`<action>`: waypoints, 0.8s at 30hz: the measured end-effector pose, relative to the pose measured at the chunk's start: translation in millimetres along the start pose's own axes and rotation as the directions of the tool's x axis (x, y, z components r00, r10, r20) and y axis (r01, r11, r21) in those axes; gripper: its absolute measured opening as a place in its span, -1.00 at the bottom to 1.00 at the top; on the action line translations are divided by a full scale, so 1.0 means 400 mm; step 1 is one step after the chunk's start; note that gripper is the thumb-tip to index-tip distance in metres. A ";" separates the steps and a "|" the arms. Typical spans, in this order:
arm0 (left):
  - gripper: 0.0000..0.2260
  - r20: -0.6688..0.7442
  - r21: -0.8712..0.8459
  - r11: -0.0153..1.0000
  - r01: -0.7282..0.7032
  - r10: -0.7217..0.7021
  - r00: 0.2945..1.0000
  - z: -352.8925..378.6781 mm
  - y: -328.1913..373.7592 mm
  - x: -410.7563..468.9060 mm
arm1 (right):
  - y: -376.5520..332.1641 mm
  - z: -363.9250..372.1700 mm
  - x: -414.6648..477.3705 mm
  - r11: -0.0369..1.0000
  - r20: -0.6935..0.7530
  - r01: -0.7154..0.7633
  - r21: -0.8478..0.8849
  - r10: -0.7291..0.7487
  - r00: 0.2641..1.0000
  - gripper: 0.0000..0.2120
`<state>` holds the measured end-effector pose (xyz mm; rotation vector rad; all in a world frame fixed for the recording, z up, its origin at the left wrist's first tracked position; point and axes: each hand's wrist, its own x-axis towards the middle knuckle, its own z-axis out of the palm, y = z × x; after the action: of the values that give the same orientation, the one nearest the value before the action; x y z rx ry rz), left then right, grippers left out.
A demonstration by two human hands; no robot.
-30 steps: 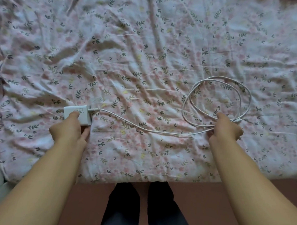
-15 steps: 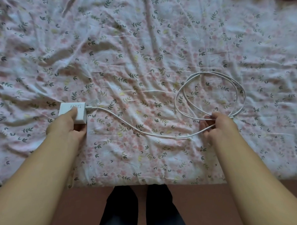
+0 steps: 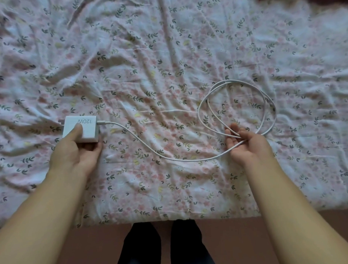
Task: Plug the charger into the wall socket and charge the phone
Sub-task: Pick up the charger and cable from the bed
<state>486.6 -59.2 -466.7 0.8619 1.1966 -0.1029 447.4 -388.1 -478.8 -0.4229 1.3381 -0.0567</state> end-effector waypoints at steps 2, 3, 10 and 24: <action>-0.93 0.037 -0.021 1.000 0.000 0.000 0.999 0.009 0.003 -0.014 | -0.006 -0.004 -0.011 0.999 0.021 -0.003 0.043 0.002 1.000 -0.70; -0.92 0.052 -0.034 0.999 0.001 0.001 0.999 0.015 0.005 -0.023 | -0.010 -0.006 -0.019 0.998 0.029 -0.001 0.058 -0.001 1.000 -0.73; -0.55 0.169 -0.162 0.986 0.024 0.003 0.986 0.068 0.027 -0.133 | -0.072 -0.033 -0.140 0.994 0.107 0.029 0.105 -0.041 0.993 -0.82; -0.01 0.474 0.051 0.987 0.151 -0.157 0.866 0.200 0.119 -0.608 | -0.293 -0.201 -0.647 0.904 0.177 0.182 0.386 -0.267 0.947 -0.89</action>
<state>474.2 -164.3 -229.1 0.6950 0.7941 -0.4312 331.8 -445.4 -213.0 -0.2552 1.0189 -0.4349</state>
